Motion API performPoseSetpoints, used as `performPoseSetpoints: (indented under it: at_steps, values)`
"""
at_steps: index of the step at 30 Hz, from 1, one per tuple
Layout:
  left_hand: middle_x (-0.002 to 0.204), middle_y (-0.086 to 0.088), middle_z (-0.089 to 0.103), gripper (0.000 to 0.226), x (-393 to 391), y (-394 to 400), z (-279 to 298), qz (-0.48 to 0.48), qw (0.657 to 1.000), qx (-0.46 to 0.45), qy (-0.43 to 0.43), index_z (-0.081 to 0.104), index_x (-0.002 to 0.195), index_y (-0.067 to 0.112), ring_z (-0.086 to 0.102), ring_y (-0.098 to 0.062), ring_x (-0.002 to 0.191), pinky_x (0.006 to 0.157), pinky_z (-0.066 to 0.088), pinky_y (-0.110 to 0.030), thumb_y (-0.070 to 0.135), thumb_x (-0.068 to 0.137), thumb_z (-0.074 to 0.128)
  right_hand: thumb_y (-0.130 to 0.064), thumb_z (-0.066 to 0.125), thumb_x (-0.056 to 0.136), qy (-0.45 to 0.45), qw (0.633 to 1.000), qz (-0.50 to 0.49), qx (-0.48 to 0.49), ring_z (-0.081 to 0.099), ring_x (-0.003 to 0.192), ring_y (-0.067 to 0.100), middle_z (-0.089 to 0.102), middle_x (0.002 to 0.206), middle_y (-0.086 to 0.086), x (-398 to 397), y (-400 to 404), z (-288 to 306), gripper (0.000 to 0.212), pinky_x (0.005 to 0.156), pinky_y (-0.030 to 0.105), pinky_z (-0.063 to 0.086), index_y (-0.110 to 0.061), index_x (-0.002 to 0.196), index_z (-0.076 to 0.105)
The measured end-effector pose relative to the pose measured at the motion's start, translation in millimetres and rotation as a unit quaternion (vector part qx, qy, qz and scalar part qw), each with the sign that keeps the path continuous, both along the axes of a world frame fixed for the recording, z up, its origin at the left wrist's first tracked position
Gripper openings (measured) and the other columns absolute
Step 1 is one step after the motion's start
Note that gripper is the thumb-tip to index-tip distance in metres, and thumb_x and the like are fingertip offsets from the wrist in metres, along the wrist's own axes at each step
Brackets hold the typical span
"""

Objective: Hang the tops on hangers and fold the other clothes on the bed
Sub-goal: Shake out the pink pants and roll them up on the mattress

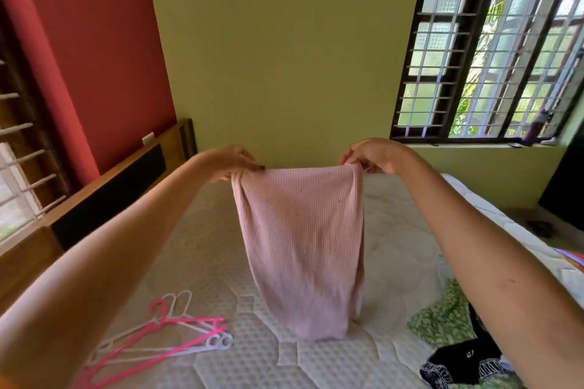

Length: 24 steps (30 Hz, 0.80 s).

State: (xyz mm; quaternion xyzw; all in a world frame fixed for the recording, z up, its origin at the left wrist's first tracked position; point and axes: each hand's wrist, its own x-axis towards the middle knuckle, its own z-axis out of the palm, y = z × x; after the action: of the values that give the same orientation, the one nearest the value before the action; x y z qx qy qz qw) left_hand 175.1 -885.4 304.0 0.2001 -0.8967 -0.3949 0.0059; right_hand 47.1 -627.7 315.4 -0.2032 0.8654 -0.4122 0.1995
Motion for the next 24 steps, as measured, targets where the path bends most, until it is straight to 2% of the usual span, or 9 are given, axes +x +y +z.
performPoseSetpoints:
  at_steps: [2, 5, 8, 11, 14, 16, 19, 21, 24]
  values:
    - [0.129, -0.002, 0.043, 0.050, 2, -6, 1, -0.088, 0.994, -0.021, -0.057, 0.047, 0.128, 0.017, 0.041, -0.021, 0.120, 0.106, 0.033, -0.037, 0.013, 0.083, 0.068, -0.005, 0.051, 0.087, 0.003, 0.998, 0.029, 0.051, 0.045, 0.081, 0.012, 0.055, 0.084, -0.004, 0, 1, -2, 0.021, 0.068, 0.026, 0.035, -0.022, 0.081, 0.063]
    - [0.122, -0.001, 0.045, 0.051, -7, -12, -5, -0.090, 0.992, -0.033, -0.086, 0.048, 0.124, 0.022, 0.044, -0.018, 0.108, 0.098, 0.042, -0.039, 0.002, 0.081, 0.068, 0.006, 0.050, 0.085, -0.048, 0.993, 0.072, 0.082, 0.049, 0.080, 0.013, 0.053, 0.088, -0.001, -12, 8, -7, 0.028, 0.071, 0.026, 0.042, -0.016, 0.101, 0.058]
    - [0.119, -0.004, 0.048, 0.046, -26, -8, -14, -0.075, 0.994, -0.042, -0.072, 0.050, 0.122, 0.017, 0.045, -0.018, 0.101, 0.086, 0.040, -0.035, 0.001, 0.082, 0.065, 0.010, 0.045, 0.086, -0.028, 0.988, 0.067, 0.136, 0.045, 0.067, 0.010, 0.049, 0.078, 0.000, -30, 11, -13, 0.037, 0.061, 0.021, 0.040, -0.018, 0.109, 0.055]
    - [0.111, -0.004, 0.049, 0.041, -53, 1, -21, -0.037, 0.997, -0.053, -0.032, 0.052, 0.122, 0.009, 0.044, -0.018, 0.100, 0.084, 0.040, -0.032, -0.002, 0.083, 0.063, 0.012, 0.046, 0.083, 0.068, 0.979, 0.035, 0.188, 0.043, 0.066, 0.013, 0.056, 0.080, 0.004, -59, -1, -27, 0.043, 0.047, 0.017, 0.030, -0.010, 0.117, 0.060]
    - [0.091, -0.004, 0.053, 0.023, -91, 3, -35, 0.049, 0.998, 0.011, 0.030, 0.055, 0.101, 0.009, 0.049, -0.013, 0.071, 0.050, 0.044, -0.017, -0.007, 0.085, 0.056, 0.015, 0.047, 0.081, 0.122, 0.981, -0.003, 0.154, 0.051, 0.076, 0.013, 0.064, 0.114, 0.015, -100, -19, -54, 0.040, 0.045, 0.012, 0.035, 0.001, 0.115, 0.063]
    - [0.081, -0.006, 0.050, 0.020, -119, -2, -48, 0.135, 0.980, 0.124, 0.082, 0.051, 0.082, 0.008, 0.049, -0.012, 0.061, 0.036, 0.046, -0.016, -0.010, 0.088, 0.048, 0.007, 0.056, 0.080, 0.137, 0.983, -0.056, 0.105, 0.052, 0.069, 0.011, 0.066, 0.112, 0.015, -127, -27, -72, 0.027, 0.049, 0.013, 0.041, 0.001, 0.104, 0.068]
    - [0.078, -0.006, 0.048, 0.028, -159, -13, -68, 0.207, 0.943, 0.221, 0.135, 0.045, 0.073, 0.009, 0.050, -0.013, 0.063, 0.039, 0.048, -0.016, -0.014, 0.087, 0.048, -0.003, 0.063, 0.081, 0.132, 0.983, -0.116, 0.053, 0.054, 0.083, 0.016, 0.067, 0.100, 0.010, -161, -38, -87, 0.010, 0.072, 0.025, 0.043, -0.012, 0.080, 0.066]
    - [0.074, -0.003, 0.047, 0.032, -180, -16, -76, 0.210, 0.938, 0.225, 0.160, 0.046, 0.071, 0.012, 0.048, -0.012, 0.065, 0.046, 0.048, -0.016, -0.016, 0.086, 0.047, 0.002, 0.056, 0.084, 0.112, 0.980, -0.163, -0.016, 0.056, 0.090, 0.018, 0.061, 0.094, 0.009, -177, -49, -89, 0.027, 0.076, 0.026, 0.044, -0.018, 0.065, 0.053]
    - [0.072, 0.001, 0.050, 0.034, -201, -22, -75, 0.228, 0.928, 0.199, 0.217, 0.048, 0.067, 0.017, 0.050, -0.014, 0.071, 0.066, 0.048, -0.027, -0.011, 0.086, 0.043, 0.007, 0.052, 0.082, 0.174, 0.955, -0.223, -0.091, 0.059, 0.092, 0.018, 0.068, 0.102, 0.011, -190, -63, -82, 0.020, 0.080, 0.024, 0.046, -0.007, 0.074, 0.063]
